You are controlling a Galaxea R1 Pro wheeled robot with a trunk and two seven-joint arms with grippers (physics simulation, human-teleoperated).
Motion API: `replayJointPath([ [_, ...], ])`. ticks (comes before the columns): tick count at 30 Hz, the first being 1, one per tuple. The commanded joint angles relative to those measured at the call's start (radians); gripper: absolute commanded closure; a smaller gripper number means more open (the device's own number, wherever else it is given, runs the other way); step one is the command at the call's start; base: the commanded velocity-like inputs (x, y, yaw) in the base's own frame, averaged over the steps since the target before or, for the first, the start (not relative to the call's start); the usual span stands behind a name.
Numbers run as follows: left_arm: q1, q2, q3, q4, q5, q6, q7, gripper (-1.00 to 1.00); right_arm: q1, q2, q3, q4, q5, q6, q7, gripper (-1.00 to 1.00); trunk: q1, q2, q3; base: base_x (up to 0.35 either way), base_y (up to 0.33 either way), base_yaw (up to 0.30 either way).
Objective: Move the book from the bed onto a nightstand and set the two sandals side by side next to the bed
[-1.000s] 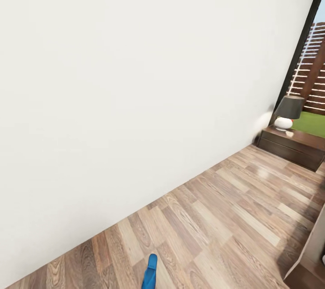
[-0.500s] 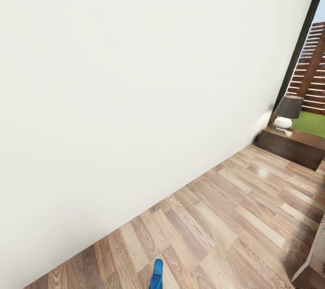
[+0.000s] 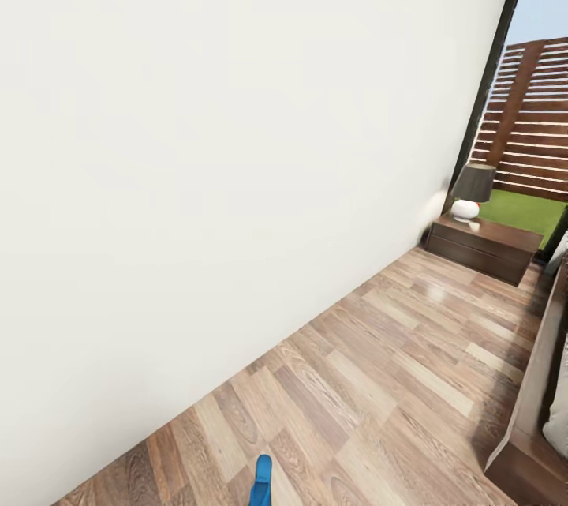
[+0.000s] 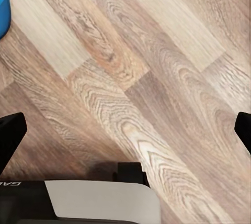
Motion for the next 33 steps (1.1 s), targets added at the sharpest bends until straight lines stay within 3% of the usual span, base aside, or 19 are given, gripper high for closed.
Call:
replayJointPath([
  [1, 0.0, -0.001, 0.002, 0.0, 0.001, -0.003, 0.0, -1.0, 0.0, 0.0, -0.001, -0.001, 0.0, -0.002, 0.0, -1.0, 0.0, 0.0, -0.001, 0.007, 0.012, -0.025],
  [9, 0.0, -0.001, 0.002, 0.0, 0.001, -0.003, 0.0, -1.0, 0.0, 0.0, -0.001, -0.001, 0.0, -0.002, 0.0, -1.0, 0.0, 0.0, -0.001, 0.113, 0.154, -0.004],
  [33, 0.0, -0.001, 0.001, 0.0, 0.001, -0.003, 0.0, -1.0, 0.0, 0.0, -0.001, -0.001, 0.0, -0.002, 0.0, -1.0, 0.0, 0.0, -0.001, 0.092, 0.026, 0.0],
])
